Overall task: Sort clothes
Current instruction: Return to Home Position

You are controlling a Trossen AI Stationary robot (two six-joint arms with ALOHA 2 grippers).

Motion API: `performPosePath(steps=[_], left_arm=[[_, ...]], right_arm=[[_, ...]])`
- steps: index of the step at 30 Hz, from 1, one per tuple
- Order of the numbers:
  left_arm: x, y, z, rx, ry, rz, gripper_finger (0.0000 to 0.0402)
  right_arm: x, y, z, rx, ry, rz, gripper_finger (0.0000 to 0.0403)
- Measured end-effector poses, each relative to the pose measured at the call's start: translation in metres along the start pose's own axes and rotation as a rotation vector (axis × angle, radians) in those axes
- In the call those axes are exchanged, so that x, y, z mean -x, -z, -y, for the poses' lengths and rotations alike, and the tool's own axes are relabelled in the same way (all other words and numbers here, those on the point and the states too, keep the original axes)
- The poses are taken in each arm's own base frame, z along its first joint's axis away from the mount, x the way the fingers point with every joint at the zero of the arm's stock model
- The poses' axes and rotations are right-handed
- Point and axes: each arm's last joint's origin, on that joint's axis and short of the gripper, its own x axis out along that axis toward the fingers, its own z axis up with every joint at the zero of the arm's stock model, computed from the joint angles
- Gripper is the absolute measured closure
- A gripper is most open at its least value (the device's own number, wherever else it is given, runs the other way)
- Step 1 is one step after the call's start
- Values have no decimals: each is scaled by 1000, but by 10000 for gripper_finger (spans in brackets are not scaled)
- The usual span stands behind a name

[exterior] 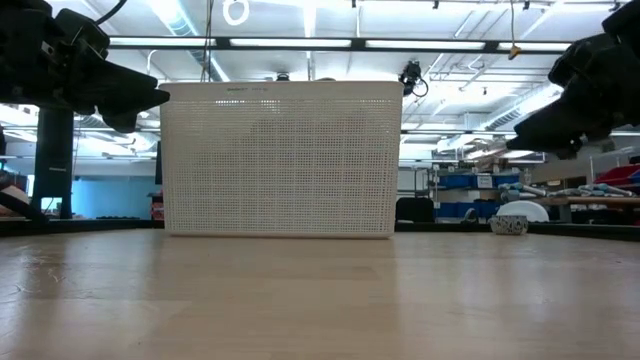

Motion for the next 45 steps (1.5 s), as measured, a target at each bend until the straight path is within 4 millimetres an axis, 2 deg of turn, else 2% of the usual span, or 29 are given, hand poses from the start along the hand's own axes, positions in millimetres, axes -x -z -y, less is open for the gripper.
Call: performPosePath(steps=[12, 32, 45], left_arm=[[0, 0, 0, 0, 0, 0, 229], [0, 0, 0, 0, 0, 0, 229], [0, 0, 0, 0, 0, 0, 229]], right_arm=[[5, 0, 4, 2, 100, 10, 172], [5, 0, 4, 36, 96, 10, 172], [4, -6, 2, 29, 78, 86, 172]])
